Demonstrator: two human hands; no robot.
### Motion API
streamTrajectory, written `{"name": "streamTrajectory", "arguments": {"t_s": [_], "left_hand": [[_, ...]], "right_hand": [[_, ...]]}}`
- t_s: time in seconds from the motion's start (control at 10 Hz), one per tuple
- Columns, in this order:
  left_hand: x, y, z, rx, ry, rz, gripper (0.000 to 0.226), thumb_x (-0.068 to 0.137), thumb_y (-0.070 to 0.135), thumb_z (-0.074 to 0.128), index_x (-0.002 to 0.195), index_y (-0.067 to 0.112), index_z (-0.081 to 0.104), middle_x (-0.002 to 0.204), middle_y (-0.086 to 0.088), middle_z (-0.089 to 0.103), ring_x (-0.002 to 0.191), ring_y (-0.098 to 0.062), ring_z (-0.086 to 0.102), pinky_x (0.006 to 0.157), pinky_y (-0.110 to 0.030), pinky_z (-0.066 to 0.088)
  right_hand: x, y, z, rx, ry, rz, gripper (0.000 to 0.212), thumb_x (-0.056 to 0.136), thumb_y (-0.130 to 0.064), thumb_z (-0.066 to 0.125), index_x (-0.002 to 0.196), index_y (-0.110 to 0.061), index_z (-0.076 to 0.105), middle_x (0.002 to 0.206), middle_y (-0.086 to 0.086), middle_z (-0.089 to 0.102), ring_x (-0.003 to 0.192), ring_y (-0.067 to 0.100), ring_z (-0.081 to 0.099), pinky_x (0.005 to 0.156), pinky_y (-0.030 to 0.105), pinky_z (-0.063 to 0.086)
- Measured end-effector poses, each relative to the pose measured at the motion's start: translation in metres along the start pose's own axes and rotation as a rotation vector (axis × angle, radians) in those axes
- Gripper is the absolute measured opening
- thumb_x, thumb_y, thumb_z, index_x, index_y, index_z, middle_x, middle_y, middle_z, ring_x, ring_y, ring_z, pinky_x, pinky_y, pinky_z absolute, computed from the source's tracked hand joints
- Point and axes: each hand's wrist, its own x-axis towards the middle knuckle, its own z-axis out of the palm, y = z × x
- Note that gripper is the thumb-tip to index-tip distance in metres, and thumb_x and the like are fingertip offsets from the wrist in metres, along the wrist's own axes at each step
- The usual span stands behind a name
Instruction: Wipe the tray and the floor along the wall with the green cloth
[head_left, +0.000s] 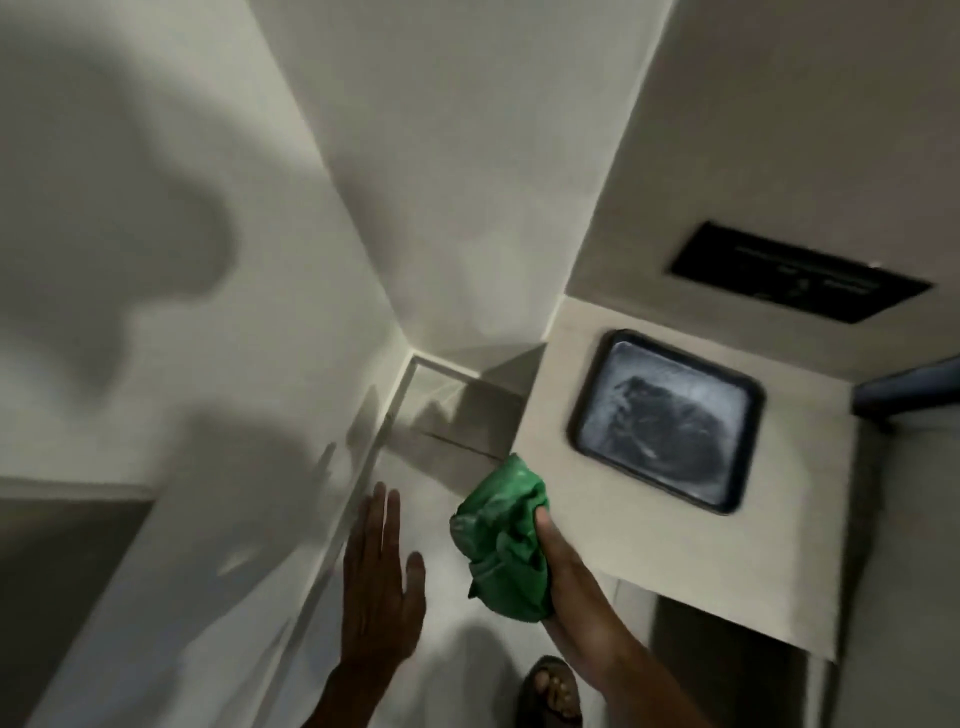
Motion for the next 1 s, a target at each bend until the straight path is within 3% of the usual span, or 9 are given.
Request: {"name": "streamTrajectory", "arguments": {"t_s": [0.1, 0.2, 0.3, 0.4, 0.5, 0.6, 0.7, 0.8, 1.0], "left_hand": [[0.022, 0.063, 0.008, -0.006, -0.042, 0.068, 0.077, 0.102, 0.029, 0.041, 0.176, 0.015, 0.024, 0.188, 0.000, 0.016, 0.175, -0.019, 0.013, 0.137, -0.052, 0.024], [0.043, 0.114, 0.021, -0.009, -0.087, 0.202, 0.076, 0.102, 0.026, 0.042, 0.174, 0.010, 0.028, 0.186, -0.008, 0.022, 0.174, -0.022, 0.016, 0.135, -0.059, 0.029], [0.064, 0.156, 0.040, -0.013, -0.164, 0.278, 0.079, 0.098, 0.026, 0.042, 0.173, 0.004, 0.028, 0.185, -0.014, 0.022, 0.173, -0.031, 0.019, 0.136, -0.063, 0.028], [0.082, 0.172, 0.063, 0.011, -0.226, 0.354, 0.079, 0.102, 0.029, 0.043, 0.174, 0.004, 0.024, 0.186, -0.015, 0.018, 0.174, -0.033, 0.015, 0.135, -0.066, 0.027], [0.098, 0.166, 0.090, 0.025, -0.275, 0.426, 0.085, 0.098, 0.028, 0.047, 0.174, 0.002, 0.019, 0.187, -0.016, 0.013, 0.175, -0.032, 0.010, 0.137, -0.066, 0.024], [0.103, 0.137, 0.113, 0.129, -0.322, 0.464, 0.095, 0.094, 0.030, 0.055, 0.175, 0.003, 0.013, 0.187, -0.014, 0.008, 0.175, -0.031, 0.005, 0.137, -0.065, 0.023], [0.105, 0.104, 0.126, 0.286, -0.322, 0.518, 0.103, 0.097, 0.045, 0.060, 0.177, 0.007, 0.008, 0.188, -0.011, 0.001, 0.176, -0.029, 0.002, 0.142, -0.056, 0.013], [0.106, 0.092, 0.137, 0.339, -0.308, 0.533, 0.105, 0.098, 0.052, 0.060, 0.177, 0.008, 0.007, 0.189, -0.010, -0.001, 0.176, -0.029, 0.002, 0.143, -0.050, 0.005], [0.105, 0.109, 0.121, 0.255, -0.337, 0.521, 0.096, 0.104, 0.048, 0.051, 0.177, 0.008, 0.003, 0.188, -0.011, -0.005, 0.176, -0.030, -0.001, 0.140, -0.061, 0.013]], "right_hand": [[-0.036, -0.055, -0.031, 0.082, 0.172, -0.099, 0.057, 0.108, -0.065, 0.043, 0.141, -0.029, 0.072, 0.141, 0.012, 0.077, 0.127, 0.034, 0.076, 0.093, 0.046, 0.068], [-0.070, -0.104, -0.066, 0.083, 0.322, -0.230, 0.059, 0.103, -0.077, 0.045, 0.145, -0.041, 0.067, 0.144, 0.002, 0.076, 0.132, 0.028, 0.074, 0.108, 0.056, 0.061], [-0.087, -0.143, -0.099, -0.037, 0.524, -0.394, 0.039, 0.103, -0.076, 0.045, 0.131, -0.059, 0.067, 0.130, -0.020, 0.079, 0.125, 0.007, 0.074, 0.110, 0.041, 0.059], [-0.075, -0.168, -0.113, -0.199, 0.732, -0.544, 0.029, 0.113, -0.056, 0.041, 0.125, -0.046, 0.066, 0.119, -0.012, 0.079, 0.114, 0.007, 0.075, 0.098, 0.035, 0.064], [-0.029, -0.168, -0.121, -0.496, 0.860, -0.574, 0.046, 0.116, -0.049, 0.037, 0.147, -0.024, 0.060, 0.140, 0.008, 0.070, 0.133, 0.023, 0.067, 0.108, 0.043, 0.058], [0.029, -0.143, -0.117, -0.976, 0.733, -0.305, 0.064, 0.114, -0.058, 0.030, 0.173, -0.032, 0.025, 0.185, 0.010, 0.016, 0.170, 0.034, 0.018, 0.136, 0.060, 0.024], [0.062, -0.104, -0.109, -1.181, 0.646, -0.121, 0.069, 0.114, -0.062, 0.025, 0.174, -0.039, 0.002, 0.185, 0.009, -0.015, 0.172, 0.035, -0.009, 0.138, 0.059, 0.012], [0.071, -0.088, -0.107, -1.197, 0.741, -0.140, 0.065, 0.116, -0.056, 0.028, 0.175, -0.037, 0.007, 0.186, 0.010, -0.011, 0.172, 0.035, -0.006, 0.136, 0.056, 0.014], [0.039, -0.116, -0.116, -0.923, 0.672, -0.220, 0.062, 0.115, -0.050, 0.042, 0.173, -0.037, 0.024, 0.186, 0.004, 0.008, 0.171, 0.035, 0.009, 0.135, 0.058, 0.021]]}}
